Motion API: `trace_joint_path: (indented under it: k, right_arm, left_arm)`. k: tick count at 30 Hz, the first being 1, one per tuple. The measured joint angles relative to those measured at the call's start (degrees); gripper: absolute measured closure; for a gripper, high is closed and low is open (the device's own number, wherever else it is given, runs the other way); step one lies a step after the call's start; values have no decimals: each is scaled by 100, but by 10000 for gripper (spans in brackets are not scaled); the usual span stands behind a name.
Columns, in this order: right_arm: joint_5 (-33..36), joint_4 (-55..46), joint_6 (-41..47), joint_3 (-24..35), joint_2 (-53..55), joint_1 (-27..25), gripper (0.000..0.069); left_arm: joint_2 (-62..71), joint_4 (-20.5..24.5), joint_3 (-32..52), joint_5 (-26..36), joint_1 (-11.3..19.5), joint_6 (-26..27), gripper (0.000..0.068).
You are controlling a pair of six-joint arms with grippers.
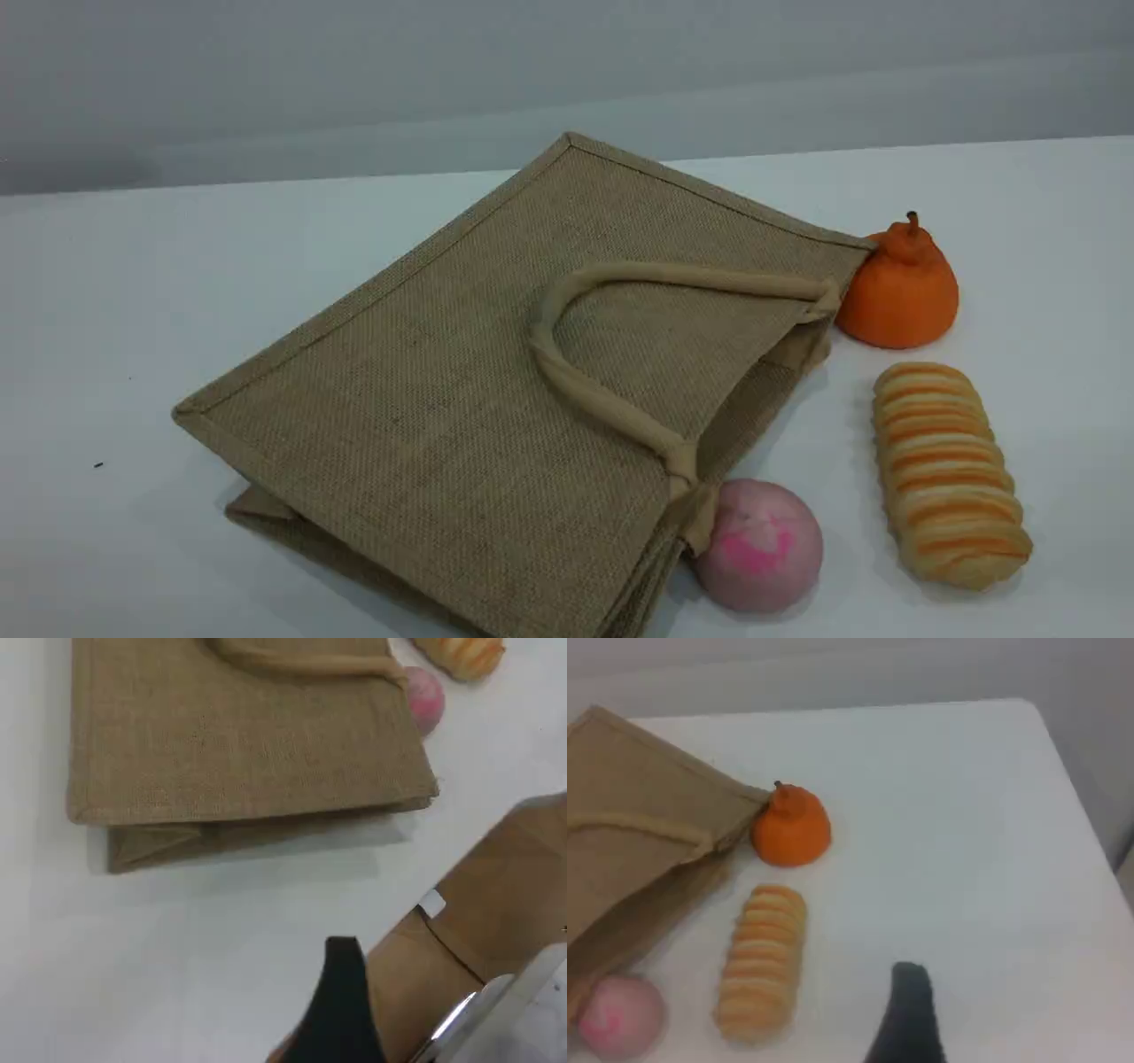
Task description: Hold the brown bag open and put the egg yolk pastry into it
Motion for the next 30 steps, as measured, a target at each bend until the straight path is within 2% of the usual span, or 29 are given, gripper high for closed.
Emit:
trace_joint_path:
  k: [6, 18, 22, 30]
  right_arm:
    - [0, 4, 5, 0, 0, 292, 175]
    - [0, 7, 5, 0, 0, 275, 175]
    - [-5, 7, 5, 0, 0, 275, 175]
    - [-5, 7, 5, 0, 0, 275, 175]
  left_arm:
    - [0, -5, 0, 0, 0, -5, 122]
    - [0, -5, 0, 0, 31, -18, 122]
    - [0, -12, 0, 3, 578, -18, 122]
    - [0, -16, 0, 3, 2351, -12, 122]
